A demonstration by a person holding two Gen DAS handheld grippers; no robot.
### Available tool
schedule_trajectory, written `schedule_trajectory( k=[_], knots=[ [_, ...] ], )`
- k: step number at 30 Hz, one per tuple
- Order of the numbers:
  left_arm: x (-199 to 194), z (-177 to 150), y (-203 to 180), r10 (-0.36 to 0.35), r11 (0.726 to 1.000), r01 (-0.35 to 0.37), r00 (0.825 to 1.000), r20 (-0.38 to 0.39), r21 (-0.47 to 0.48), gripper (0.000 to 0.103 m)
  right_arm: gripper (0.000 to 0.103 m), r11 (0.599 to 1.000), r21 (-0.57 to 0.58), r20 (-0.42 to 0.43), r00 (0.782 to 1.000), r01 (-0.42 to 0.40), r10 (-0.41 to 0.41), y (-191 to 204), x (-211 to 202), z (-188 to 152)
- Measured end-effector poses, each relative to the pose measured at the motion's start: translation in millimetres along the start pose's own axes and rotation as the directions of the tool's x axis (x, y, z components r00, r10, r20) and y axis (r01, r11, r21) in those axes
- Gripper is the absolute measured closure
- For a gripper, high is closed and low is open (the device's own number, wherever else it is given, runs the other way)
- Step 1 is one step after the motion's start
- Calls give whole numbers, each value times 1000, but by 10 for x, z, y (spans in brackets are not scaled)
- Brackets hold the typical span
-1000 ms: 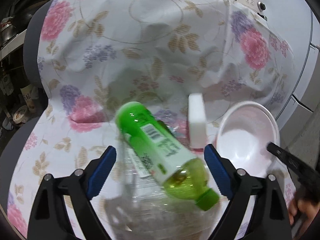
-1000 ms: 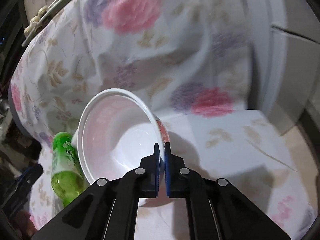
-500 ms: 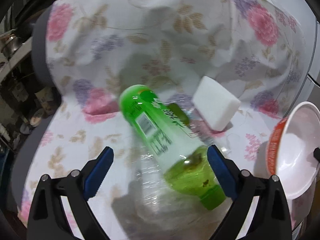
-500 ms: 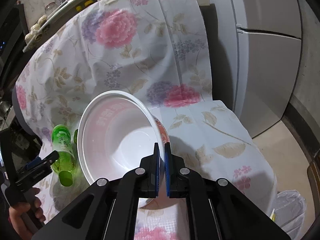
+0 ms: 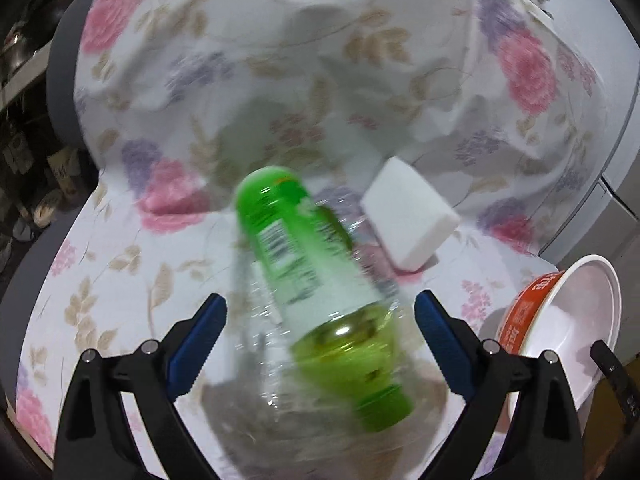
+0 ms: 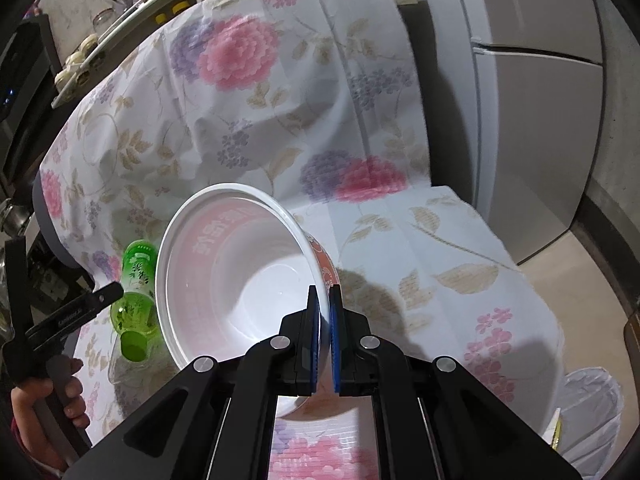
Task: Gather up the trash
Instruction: 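Grasp the white-orange bowl rim with the right gripper while the left reaches the green bottle, then grasp the green-capped plastic bottle with the left gripper and lift it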
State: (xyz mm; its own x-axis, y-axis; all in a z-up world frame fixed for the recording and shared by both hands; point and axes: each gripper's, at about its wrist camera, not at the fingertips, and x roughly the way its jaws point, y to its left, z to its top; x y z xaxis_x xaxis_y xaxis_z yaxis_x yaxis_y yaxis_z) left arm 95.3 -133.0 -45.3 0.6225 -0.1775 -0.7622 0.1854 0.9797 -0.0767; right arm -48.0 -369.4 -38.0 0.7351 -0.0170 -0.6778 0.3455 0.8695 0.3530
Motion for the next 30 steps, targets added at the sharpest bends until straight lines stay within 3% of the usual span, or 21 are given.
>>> schedule_trajectory(
  k=[7, 10, 11, 14, 20, 24, 30],
  knots=[
    [305, -2, -97, 143, 989, -144, 989, -44, -21, 11, 97, 1000, 2, -9, 1000, 6, -6, -60, 28, -23],
    [345, -16, -86, 144, 989, -145, 989, -35, -23, 20, 97, 1000, -1, -15, 1000, 5, -5, -58, 52, -37],
    [340, -22, -106, 141, 990, -142, 990, -25, -8, 31, 97, 1000, 0, -17, 1000, 4, -4, -56, 63, -39],
    [309, -34, -155, 150, 988, -150, 989, 1, 30, 35, 98, 1000, 6, -15, 1000, -2, 2, -52, 71, -40],
    [-115, -62, -79, 3, 999, -9, 992, 125, 53, 43, 98, 995, 91, -26, 999, -44, 47, -177, 46, -21],
    [-523, -99, 39, -144, 989, 137, 972, 187, 51, 46, 98, 990, 129, -8, 998, -64, 66, -217, -81, 9],
    [-928, -293, 2, -258, 966, 244, 940, 223, 88, 46, 98, 993, 116, 22, 999, -39, 37, -215, -363, 4]
  ],
)
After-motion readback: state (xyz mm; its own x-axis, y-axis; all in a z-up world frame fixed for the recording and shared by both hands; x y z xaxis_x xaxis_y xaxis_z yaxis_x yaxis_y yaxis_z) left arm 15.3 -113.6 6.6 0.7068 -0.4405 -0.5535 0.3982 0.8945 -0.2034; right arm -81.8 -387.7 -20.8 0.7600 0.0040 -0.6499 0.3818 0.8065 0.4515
